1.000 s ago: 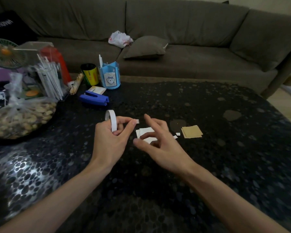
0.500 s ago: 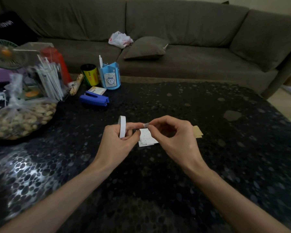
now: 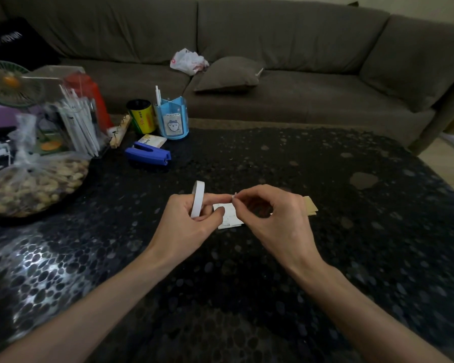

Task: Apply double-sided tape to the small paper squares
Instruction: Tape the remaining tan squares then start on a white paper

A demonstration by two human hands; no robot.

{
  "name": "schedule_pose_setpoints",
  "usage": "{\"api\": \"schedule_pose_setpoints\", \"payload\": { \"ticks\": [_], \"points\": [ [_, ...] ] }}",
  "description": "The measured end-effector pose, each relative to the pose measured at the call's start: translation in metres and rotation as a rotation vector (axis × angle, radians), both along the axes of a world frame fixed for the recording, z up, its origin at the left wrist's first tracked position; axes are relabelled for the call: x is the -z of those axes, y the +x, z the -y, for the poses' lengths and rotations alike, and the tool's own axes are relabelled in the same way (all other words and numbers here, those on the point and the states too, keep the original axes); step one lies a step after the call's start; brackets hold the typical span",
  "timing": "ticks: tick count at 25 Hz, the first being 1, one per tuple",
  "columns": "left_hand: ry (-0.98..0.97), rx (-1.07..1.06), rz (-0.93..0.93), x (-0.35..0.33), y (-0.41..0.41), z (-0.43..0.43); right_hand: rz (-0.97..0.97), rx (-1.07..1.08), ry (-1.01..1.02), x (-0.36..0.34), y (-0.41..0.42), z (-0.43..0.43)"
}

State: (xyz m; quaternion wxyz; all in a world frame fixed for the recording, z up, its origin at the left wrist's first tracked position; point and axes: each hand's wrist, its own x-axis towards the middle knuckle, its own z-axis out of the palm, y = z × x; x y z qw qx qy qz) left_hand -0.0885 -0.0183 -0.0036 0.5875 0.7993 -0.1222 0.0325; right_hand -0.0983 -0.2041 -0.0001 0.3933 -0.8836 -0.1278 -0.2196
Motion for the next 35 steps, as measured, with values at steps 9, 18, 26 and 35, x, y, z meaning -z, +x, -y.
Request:
{"api": "schedule_pose_setpoints", "payload": {
  "ticks": [9,18,26,35],
  "points": [
    [0.011,0.015,0.03,-0.0014,-0.0029,0.0009,-0.031,-0.014,0.014,-0.0007,0.0017,0.0016],
    [-0.045,0.061,0.001,-0.0042,-0.005,0.0003,-0.078,-0.019,0.103,-0.003,0.0028,0.0053],
    [-0.099,0.138,-0.106,-0.0043,-0.0047,-0.0005,-0.204,-0.043,0.366,-0.0063,0.0063,0.0058],
    [-0.062,0.118,-0.046,-0.0018,-0.0045,0.0005,-0.197,-0.06,0.386,-0.008,0.006,0.0062]
  ]
}}
